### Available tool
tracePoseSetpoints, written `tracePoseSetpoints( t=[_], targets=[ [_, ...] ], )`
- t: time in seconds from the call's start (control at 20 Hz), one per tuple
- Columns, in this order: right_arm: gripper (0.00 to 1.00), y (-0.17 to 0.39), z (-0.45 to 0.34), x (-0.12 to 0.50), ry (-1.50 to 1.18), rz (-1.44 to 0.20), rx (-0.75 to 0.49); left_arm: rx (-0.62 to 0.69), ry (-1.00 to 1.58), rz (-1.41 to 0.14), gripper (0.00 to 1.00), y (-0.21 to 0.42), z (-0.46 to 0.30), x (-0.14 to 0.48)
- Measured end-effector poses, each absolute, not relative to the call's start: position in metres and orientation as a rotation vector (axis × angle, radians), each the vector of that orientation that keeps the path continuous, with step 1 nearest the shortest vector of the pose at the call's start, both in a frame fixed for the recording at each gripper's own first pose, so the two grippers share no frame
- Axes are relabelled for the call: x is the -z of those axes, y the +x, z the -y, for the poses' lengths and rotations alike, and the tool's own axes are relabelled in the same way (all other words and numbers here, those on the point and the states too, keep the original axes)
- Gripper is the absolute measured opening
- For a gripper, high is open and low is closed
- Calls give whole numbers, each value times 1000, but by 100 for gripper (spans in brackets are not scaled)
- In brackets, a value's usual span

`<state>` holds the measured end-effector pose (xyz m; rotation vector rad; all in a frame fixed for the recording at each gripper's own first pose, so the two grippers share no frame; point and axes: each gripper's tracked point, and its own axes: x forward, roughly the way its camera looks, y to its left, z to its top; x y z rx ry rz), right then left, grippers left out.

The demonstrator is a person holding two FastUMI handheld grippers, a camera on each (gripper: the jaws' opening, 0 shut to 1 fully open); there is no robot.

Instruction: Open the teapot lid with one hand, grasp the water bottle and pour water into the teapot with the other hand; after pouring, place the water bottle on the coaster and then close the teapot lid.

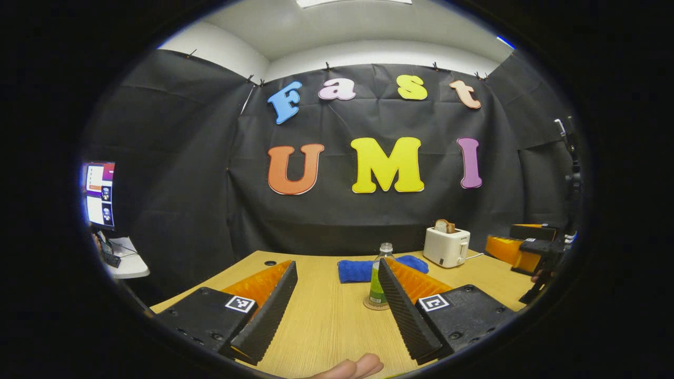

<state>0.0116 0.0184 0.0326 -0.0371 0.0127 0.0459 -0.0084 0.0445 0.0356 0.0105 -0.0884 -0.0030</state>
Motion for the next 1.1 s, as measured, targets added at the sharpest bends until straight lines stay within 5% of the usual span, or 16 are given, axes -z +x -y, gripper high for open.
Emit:
tracePoseSetpoints(
  t=[1.1],
  targets=[
    [95, -29, 14, -2, -136, -46, -37, 11, -8, 69, 96, -9, -35, -30]
  ],
)
